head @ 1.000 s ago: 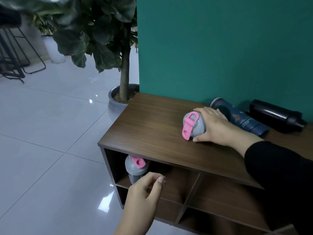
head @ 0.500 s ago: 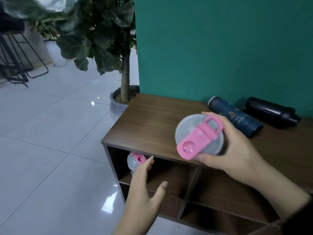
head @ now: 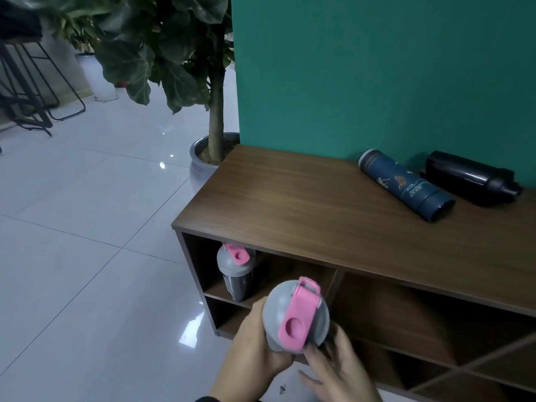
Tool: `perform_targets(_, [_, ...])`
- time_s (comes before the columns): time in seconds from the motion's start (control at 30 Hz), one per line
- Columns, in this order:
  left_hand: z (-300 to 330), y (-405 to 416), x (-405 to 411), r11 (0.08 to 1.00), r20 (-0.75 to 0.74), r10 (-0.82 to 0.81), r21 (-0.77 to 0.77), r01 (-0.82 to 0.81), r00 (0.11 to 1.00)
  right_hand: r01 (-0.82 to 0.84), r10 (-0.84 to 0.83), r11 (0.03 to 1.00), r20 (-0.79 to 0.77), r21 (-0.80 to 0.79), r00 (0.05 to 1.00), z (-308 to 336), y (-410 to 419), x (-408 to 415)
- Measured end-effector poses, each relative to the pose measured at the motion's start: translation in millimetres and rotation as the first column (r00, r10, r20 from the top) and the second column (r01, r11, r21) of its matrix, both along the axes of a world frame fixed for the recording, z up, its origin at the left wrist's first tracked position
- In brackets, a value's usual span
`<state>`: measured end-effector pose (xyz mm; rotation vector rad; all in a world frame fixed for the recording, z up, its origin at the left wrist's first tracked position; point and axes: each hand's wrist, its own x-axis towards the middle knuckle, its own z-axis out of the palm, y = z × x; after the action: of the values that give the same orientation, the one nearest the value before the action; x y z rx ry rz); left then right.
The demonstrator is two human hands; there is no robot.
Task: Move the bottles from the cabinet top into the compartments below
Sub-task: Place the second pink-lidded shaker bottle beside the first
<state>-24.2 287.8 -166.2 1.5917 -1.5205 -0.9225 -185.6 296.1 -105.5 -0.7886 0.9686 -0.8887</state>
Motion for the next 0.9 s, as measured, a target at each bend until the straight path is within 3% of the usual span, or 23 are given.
perform_targets(0.07, [-14,-5,3,0.999,-0.070,0.053,-0.010,-0.054,0.996,0.054,-0.054,0.995,-0.012,0.082,0.998,-22,-7,16])
perform_targets(0.27, [-29,-27,8,0.965,-0.255,0.141,0.252,-0.075,0.957,0.145,-0.135,0.988,-0.164,0.053,0.977,-53,-48,50])
perform_targets(0.47, [-38,-63,-1,0.930,-0.256,0.191,0.357,-0.091,0.948,0.267,-0.228,0.959,-0.299,0.096,0.927,-85,-88,60])
perform_targets(0.6, [-51,-81,-6,0.925,-0.272,0.213,0.365,-0.104,0.938,0.299,-0.266,0.954,-0.376,0.032,0.887,-86,-104,64])
perform_targets(0.7, [-54,-88,-9,0.928,-0.275,0.188,0.364,-0.079,0.943,0.341,-0.319,0.940,-0.388,-0.011,0.865,-97,-115,67])
perform_targets(0.9, [-62,-94,-12,0.916,-0.225,0.135,0.400,-0.035,0.965,0.381,-0.332,0.920,-0.332,0.093,0.883,-111,-130,60])
